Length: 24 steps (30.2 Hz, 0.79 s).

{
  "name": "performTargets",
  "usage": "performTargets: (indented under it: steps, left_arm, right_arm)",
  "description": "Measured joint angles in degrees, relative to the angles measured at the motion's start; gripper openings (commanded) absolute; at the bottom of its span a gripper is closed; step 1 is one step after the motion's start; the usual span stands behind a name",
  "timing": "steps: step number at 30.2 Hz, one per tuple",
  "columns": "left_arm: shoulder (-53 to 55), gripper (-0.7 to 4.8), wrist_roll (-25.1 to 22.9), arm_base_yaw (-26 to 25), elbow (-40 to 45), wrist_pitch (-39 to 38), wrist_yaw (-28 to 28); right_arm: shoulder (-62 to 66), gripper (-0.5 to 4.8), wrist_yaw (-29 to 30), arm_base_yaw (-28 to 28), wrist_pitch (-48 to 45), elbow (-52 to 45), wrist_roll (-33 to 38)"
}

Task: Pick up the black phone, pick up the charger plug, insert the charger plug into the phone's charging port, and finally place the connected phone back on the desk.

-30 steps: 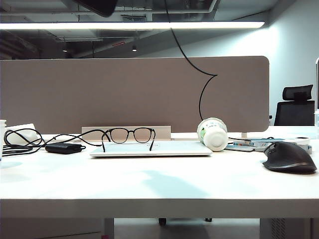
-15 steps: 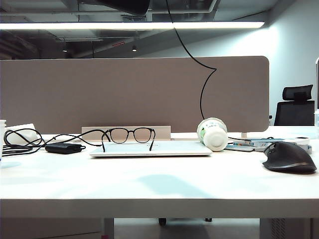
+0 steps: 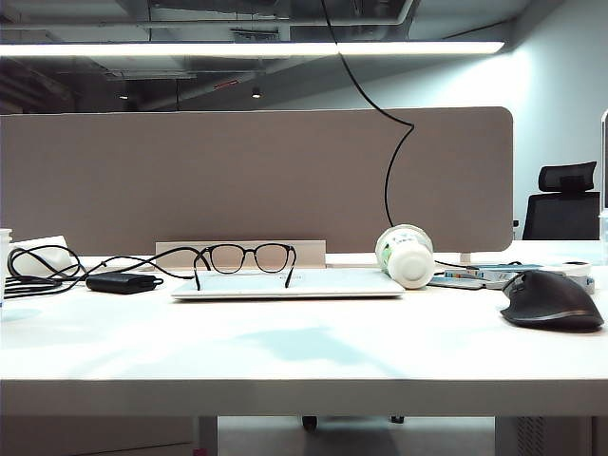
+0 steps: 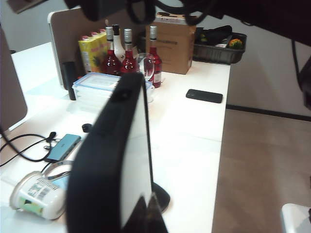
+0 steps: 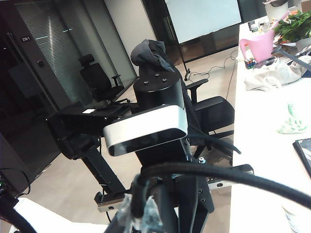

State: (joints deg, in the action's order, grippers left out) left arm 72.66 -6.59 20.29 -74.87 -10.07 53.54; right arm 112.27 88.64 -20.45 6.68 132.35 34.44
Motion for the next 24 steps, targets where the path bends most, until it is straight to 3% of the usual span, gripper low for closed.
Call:
performTargets:
  steps: [8, 14, 24]
  left_arm:
    - [0.74, -0.06, -0.28, 0.04, 0.00, -0.48, 1.42]
    - [0.83, -0.06, -3.85, 0.04, 0.00, -3.56, 3.06]
    - [0.87, -0.06, -4.57, -0.15, 0.00, -4.35, 5.70]
  right_arm:
    - [0.00, -0.08, 0.59, -1.62, -0.09, 0.00, -1.62]
    - [0.00, -0.08, 0.61, -2.25, 0.11, -0.02, -4.20]
    - [0.02, -0.08, 0.76, -3.65, 10.36, -0.02, -13.33]
